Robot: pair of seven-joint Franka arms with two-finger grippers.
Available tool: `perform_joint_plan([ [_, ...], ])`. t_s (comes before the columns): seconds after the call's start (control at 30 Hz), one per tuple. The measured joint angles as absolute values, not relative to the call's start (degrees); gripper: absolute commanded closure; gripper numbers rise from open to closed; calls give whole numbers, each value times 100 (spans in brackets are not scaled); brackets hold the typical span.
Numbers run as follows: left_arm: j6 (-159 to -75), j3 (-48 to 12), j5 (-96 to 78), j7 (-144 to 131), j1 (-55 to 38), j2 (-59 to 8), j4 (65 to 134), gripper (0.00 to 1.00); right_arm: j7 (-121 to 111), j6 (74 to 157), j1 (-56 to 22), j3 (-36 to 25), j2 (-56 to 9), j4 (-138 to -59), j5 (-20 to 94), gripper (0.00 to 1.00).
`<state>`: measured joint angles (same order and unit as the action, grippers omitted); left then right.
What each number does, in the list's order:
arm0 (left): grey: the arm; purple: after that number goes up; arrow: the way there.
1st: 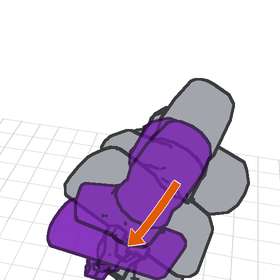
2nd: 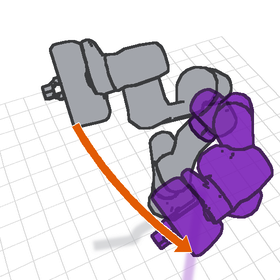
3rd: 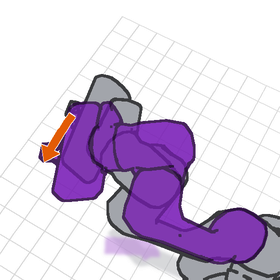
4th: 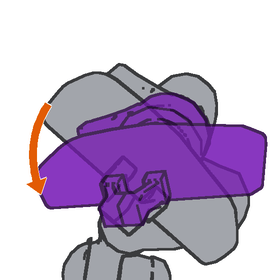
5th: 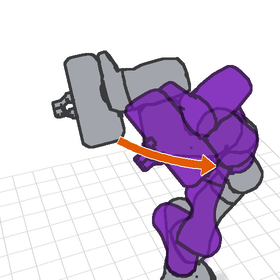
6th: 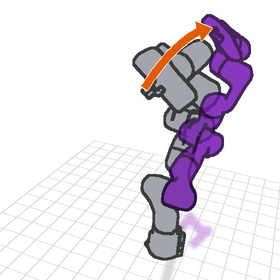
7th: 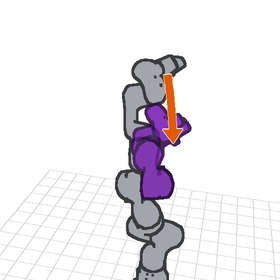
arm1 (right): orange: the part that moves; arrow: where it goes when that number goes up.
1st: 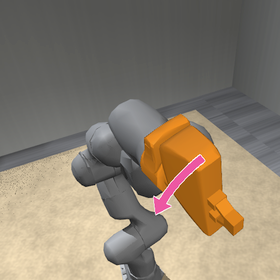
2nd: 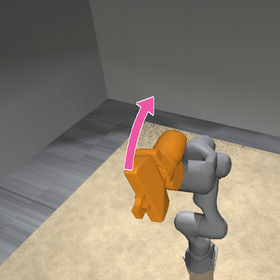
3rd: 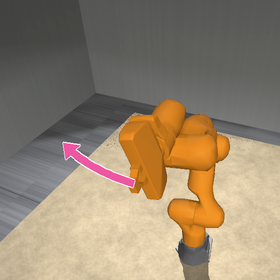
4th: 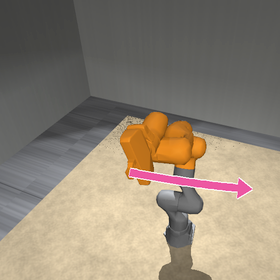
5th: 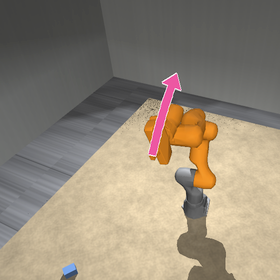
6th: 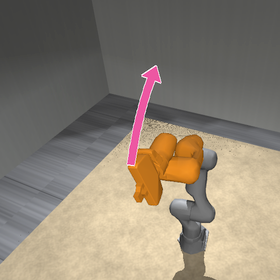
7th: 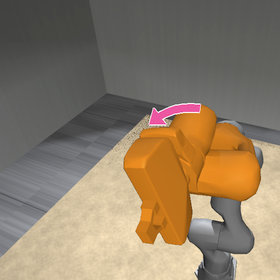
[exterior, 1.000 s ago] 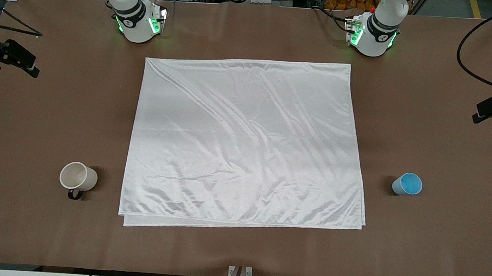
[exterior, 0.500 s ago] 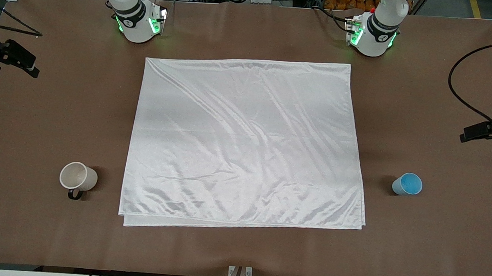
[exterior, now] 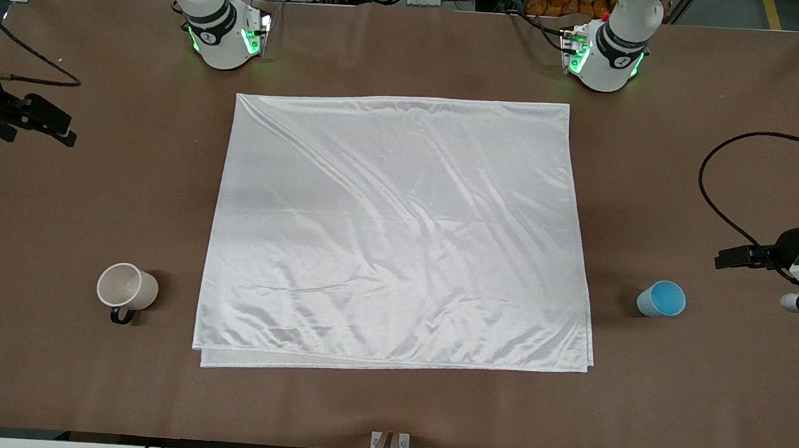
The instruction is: Place blue cup into white mug on cloth
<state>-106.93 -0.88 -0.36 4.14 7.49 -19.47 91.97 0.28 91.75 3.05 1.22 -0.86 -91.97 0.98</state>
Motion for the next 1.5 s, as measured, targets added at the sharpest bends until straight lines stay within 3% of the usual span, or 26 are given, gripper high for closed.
perform_joint_plan([
  [0.83, -11941, -102, -36, 414, 760, -3449, 9222, 0, 28, 10315, 381, 65, -1985, -8682, 98, 0],
  [1.5, -12158, -82, -36, 414, 845, -3601, 9369, 0, -140, 11507, 569, 21, -2978, -8646, 86, 0],
])
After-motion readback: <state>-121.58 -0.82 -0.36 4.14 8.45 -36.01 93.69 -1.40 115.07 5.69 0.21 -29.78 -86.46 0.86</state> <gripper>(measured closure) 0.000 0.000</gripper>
